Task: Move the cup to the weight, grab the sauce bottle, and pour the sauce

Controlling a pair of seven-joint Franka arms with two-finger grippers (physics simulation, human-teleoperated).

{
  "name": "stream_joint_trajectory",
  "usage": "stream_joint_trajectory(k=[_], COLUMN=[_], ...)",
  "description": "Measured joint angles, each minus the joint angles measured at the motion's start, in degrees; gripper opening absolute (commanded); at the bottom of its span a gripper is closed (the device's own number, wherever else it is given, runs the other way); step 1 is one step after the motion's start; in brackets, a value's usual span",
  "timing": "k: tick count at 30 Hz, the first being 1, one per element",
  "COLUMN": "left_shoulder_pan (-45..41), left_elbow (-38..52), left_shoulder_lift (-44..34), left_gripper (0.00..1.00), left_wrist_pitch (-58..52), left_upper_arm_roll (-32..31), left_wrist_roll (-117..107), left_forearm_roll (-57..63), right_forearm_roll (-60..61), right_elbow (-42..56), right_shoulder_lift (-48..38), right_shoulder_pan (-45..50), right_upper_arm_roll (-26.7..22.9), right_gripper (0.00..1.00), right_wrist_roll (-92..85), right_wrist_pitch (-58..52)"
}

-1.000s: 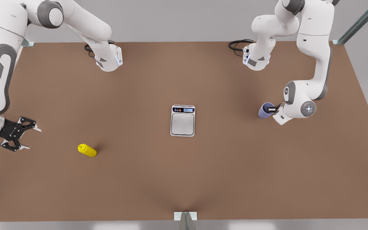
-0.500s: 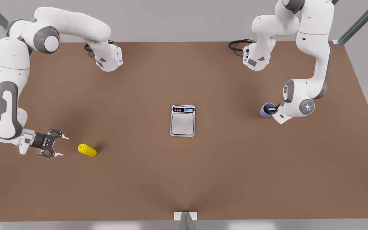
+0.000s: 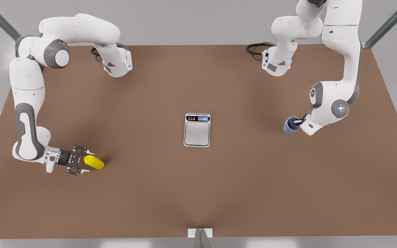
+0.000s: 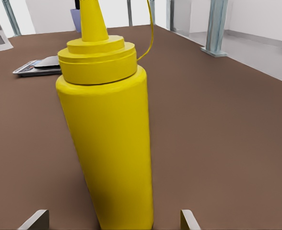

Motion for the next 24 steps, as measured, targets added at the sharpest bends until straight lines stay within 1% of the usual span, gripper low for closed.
stream_joint_trajectory(k=[4, 8, 12, 15, 16, 21, 24], left_shoulder_pan=[-2.08, -7.33, -13.86, -16.21, -16.89, -22.78, -25.37], left_elbow=[2.01, 5.6, 11.79, 13.91, 15.52, 23.12, 25.17], left_shoulder_lift=[0.51, 3.92, 7.82, 8.9, 9.85, 14.66, 16.15], left_gripper=[0.21, 0.21, 0.21, 0.21, 0.21, 0.21, 0.21], left_wrist_pitch=[0.09, 0.58, 0.05, 0.03, 0.02, -0.11, -0.13], left_upper_arm_roll=[-2.28, -2.58, -2.58, -2.7, -3.49, -3.66, -3.72], left_wrist_roll=[-0.94, -3.46, -13.14, -16.63, -19.09, -29.77, -33.52], left_forearm_roll=[-2.82, -6.69, -9.18, -10.73, -11.09, -11.89, -12.23], right_forearm_roll=[1.86, 2.7, 3.03, 3.33, 3.33, 3.5, 3.5], right_elbow=[0.09, 0.56, 1.04, 1.14, 1.14, 1.05, 1.05], right_shoulder_lift=[0.85, 1.31, 1.7, 1.76, 1.76, 1.62, 1.66], right_shoulder_pan=[1.23, 1.83, 2.02, 2.02, 2.03, 2.02, 2.02], right_upper_arm_roll=[0.22, 0.22, 0.3, 0.3, 0.46, 0.57, 0.65], right_gripper=[1.0, 1.0, 1.0, 1.0, 1.0, 1.0, 1.0], right_wrist_roll=[0.0, 0.05, 0.09, 0.18, 0.18, -0.09, -1.27], right_wrist_pitch=[0.0, 0.0, 0.0, -0.01, -0.08, -0.79, -0.79])
